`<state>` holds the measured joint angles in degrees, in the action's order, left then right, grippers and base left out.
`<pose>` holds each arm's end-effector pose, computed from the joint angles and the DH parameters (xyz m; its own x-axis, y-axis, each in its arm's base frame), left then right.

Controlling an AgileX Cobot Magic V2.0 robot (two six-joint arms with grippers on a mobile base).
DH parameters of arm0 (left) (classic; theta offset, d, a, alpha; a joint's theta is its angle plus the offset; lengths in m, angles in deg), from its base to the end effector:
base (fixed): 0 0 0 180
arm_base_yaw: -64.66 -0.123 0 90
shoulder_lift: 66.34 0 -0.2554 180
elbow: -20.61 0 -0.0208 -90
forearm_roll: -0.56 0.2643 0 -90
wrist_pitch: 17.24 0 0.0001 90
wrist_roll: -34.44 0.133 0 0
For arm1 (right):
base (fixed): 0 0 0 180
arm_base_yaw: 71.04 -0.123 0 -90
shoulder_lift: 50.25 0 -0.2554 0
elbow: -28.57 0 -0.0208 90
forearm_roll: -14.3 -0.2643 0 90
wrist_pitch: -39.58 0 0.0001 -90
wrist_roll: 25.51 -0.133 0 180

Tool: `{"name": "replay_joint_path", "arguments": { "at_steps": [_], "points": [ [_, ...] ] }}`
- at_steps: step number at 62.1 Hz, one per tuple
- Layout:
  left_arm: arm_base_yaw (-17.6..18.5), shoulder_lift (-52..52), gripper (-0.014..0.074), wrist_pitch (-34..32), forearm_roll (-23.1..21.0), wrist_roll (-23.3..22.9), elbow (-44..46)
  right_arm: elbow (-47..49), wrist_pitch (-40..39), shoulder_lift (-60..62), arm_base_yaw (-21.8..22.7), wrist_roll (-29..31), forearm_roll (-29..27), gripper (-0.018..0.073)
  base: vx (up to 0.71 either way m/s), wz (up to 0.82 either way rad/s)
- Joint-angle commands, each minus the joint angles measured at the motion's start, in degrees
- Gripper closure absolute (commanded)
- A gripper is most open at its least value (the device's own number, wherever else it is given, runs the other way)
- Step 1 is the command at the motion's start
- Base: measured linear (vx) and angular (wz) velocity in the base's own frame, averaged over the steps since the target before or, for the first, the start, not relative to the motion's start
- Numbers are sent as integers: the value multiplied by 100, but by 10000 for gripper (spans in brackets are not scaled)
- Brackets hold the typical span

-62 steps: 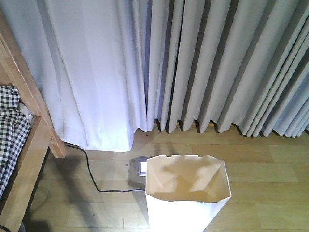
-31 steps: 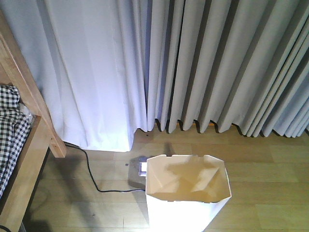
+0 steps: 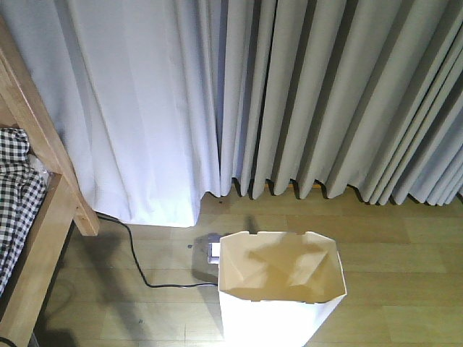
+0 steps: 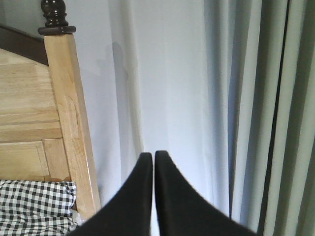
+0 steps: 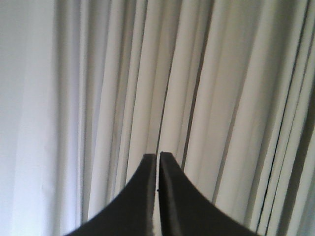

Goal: Move trash bin to bedside with robot

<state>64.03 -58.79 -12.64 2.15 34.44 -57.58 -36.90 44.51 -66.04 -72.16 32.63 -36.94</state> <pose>0.1418 0.0019 0.1960 -0.0063 0.0276 -0.9996 -0.0131 0.9995 0.0277 0.1442 0.0118 0.2662 0.1082 -0.1196 -0.9869 -0.0735 0.9891 -0.1279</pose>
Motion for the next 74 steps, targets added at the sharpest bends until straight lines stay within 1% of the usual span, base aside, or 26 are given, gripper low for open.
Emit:
{"name": "replay_joint_path", "arguments": {
  "at_steps": [1,2,4,7,8,11,14,18,25,30,31,33,38,48,62,74],
  "points": [
    [35,-43,603,-423,-54,-79,-67,144,-144,-60,0,-2064,2024,568,0,0],
    [35,-43,603,-423,-54,-79,-67,144,-144,-60,0,-2344,2287,568,0,0],
    [35,-43,603,-423,-54,-79,-67,144,-144,-60,0,-3110,3006,568,0,0],
    [35,-43,603,-423,-54,-79,-67,144,-144,-60,0,-3833,3737,568,0,0],
    [35,-43,603,-423,-54,-79,-67,139,-144,-60,0,-4081,3885,568,0,0],
    [35,-43,603,-423,-54,-79,-67,43,-276,-60,6,-4573,4387,568,0,0],
    [35,-43,603,-423,-54,-79,-67,-118,-494,-60,30,-4874,4603,568,0,0],
    [35,-43,603,-423,-54,-79,-67,-376,-779,-32,171,-5066,4632,568,0,0],
    [35,-43,603,-423,-54,-79,-67,-928,-1145,221,575,-5403,4632,568,0,0],
    [35,-43,603,-423,-54,-79,-67,-1279,-1287,587,721,-5711,4657,568,0,0],
    [35,-43,603,-423,-54,-79,-67,-1269,-1157,719,733,-5784,4679,568,0,0],
    [35,-43,603,-423,-54,-79,-67,-1254,-881,899,733,-5909,4774,568,0,0],
    [35,-36,603,-421,-54,-79,-67,-1254,-843,819,615,-6135,5057,568,0,0],
    [35,-32,603,-424,-54,-79,-67,-1254,-806,836,328,-6203,5330,568,0,0],
    [35,-32,603,-424,-54,-79,-67,-1254,-806,836,335,-6215,5366,568,0,0],
    [35,-32,603,-424,-54,-79,-67,-1254,-806,836,335,-6053,5393,568,0,0]
  ]
}}
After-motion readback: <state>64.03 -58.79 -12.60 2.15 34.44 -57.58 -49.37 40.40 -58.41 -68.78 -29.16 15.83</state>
